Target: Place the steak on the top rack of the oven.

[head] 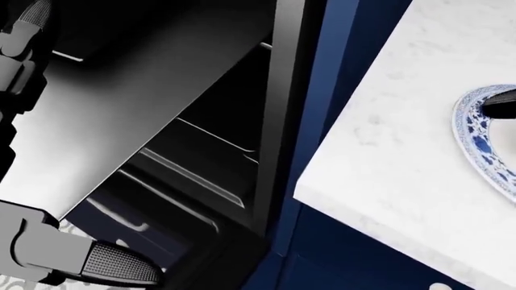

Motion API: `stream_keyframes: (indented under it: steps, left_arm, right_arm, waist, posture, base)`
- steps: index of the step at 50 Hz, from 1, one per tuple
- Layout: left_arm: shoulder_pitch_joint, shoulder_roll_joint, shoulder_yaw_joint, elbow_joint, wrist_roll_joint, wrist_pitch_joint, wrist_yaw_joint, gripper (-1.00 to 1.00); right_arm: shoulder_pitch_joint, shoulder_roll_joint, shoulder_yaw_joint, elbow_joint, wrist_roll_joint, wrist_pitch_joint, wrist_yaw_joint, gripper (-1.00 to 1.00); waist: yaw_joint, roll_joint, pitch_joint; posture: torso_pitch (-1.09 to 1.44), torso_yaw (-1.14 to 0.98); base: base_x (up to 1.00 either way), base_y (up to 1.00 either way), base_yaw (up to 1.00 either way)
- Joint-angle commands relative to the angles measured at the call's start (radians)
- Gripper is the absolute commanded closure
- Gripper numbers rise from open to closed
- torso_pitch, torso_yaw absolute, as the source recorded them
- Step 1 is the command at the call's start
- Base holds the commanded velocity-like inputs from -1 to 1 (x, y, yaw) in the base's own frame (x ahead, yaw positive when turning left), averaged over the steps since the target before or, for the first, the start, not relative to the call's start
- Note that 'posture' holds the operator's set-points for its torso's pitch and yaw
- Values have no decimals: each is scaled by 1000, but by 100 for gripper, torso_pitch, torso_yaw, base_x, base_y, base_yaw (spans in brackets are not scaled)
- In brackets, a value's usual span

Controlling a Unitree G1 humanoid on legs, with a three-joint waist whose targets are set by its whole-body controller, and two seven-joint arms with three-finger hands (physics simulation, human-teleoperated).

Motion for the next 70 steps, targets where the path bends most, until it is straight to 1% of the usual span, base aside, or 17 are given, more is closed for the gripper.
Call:
stream_keyframes:
  steps: [1, 3, 5, 9, 12, 15, 18, 22, 29, 34, 42, 49, 56, 62, 65, 69, 70]
  left_arm:
    - [-24, -4, -8, -2, -4, -13, 1, -100]
    - [-25, -9, -8, -2, -1, -16, 0, -100]
    - [-25, -7, -9, -2, 2, -14, 0, -100]
    - [-20, 1, -16, -2, 2, -2, 0, -100]
    - [-19, 11, -20, -2, 2, 10, 0, -100]
    - [-18, 17, -21, -2, 1, 16, 0, -100]
    - [-18, 22, -24, -2, 3, 21, 0, -100]
    - [-20, 20, -22, -2, 3, 18, 0, -100]
    - [-27, 12, 4, -2, -16, -5, 0, -100]
    - [-23, 18, 3, -2, -17, 0, 0, -100]
    - [-22, 20, -9, -2, -7, 10, 0, -100]
    - [-19, 35, -13, -2, -6, 26, 0, -100]
    - [-22, 43, -2, -2, -17, 26, 0, -100]
    - [-32, 26, 20, -2, -27, 1, 0, -100]
    - [-33, 25, 22, -2, -28, -1, 0, -100]
    - [-31, 27, 18, -2, -25, 4, 0, -100]
    - [-30, 29, 18, -2, -26, 5, 0, -100]
  right_arm:
    - [-15, -45, -10, 0, -57, -47, 20, -100]
    - [-7, -58, 0, 58, -101, -76, 45, -100]
    - [0, -71, -32, 89, -125, -79, 73, -100]
    - [99, -47, -99, 98, -159, -112, 82, -100]
    - [118, -46, -112, 171, -177, -161, 66, -100]
    - [101, -60, -124, 237, -165, -195, 48, -100]
    - [59, -87, -102, 355, -149, -240, 34, -100]
    - [-52, -129, -40, 530, -131, -278, 18, -100]
    - [-122, -115, 24, 694, -133, -343, 4, -100]
    - [-132, -106, 28, 731, -128, -337, 10, -100]
    - [-167, -109, 46, 877, -128, -390, -38, -100]
    - [-160, -106, 54, 907, -120, -391, -46, -100]
    - [-117, -120, 42, 867, -129, -358, -21, -100]
    - [-76, -130, 37, 782, -169, -325, 43, -99]
    - [-68, -132, 34, 760, -195, -320, 68, -90]
    - [-69, -129, 34, 755, -220, -329, 89, -66]
    - [-68, -129, 35, 752, -225, -331, 96, -56]
  waist:
    - [2, -5, -26]
    - [2, -5, -25]
    - [2, -5, -24]
    - [7, -10, -23]
    - [8, -11, -22]
    - [5, -11, -22]
    - [5, -10, -21]
    - [1, -10, -22]
    - [3, -15, -23]
    - [7, -19, -25]
    - [9, -22, -26]
    - [10, -25, -28]
    - [14, -30, -30]
    - [18, -33, -30]
    - [18, -33, -30]
    - [17, -31, -30]
    - [16, -30, -30]
  posture:
    - [0, 0]
    - [0, 0]
    - [0, 0]
    - [0, 0]
    - [0, 0]
    - [0, 0]
    - [0, 0]
    - [0, 0]
    - [0, 0]
    - [0, 0]
    - [0, 0]
    - [0, 0]
    - [0, 0]
    - [0, 0]
    - [0, 0]
    - [0, 0]
    - [0, 0]
  base:
    - [0, 0, 0]
    - [0, 0, 0]
    - [0, 0, 0]
    - [0, 0, 0]
    - [0, 0, 0]
    - [0, 0, 0]
    - [0, 0, 0]
    - [0, 0, 0]
    - [0, 0, 0]
    - [0, 0, 0]
    - [0, 0, 0]
    - [0, 0, 0]
    - [0, 0, 0]
    - [0, 0, 0]
    - [0, 0, 0]
    - [0, 0, 0]
    - [0, 0, 0]
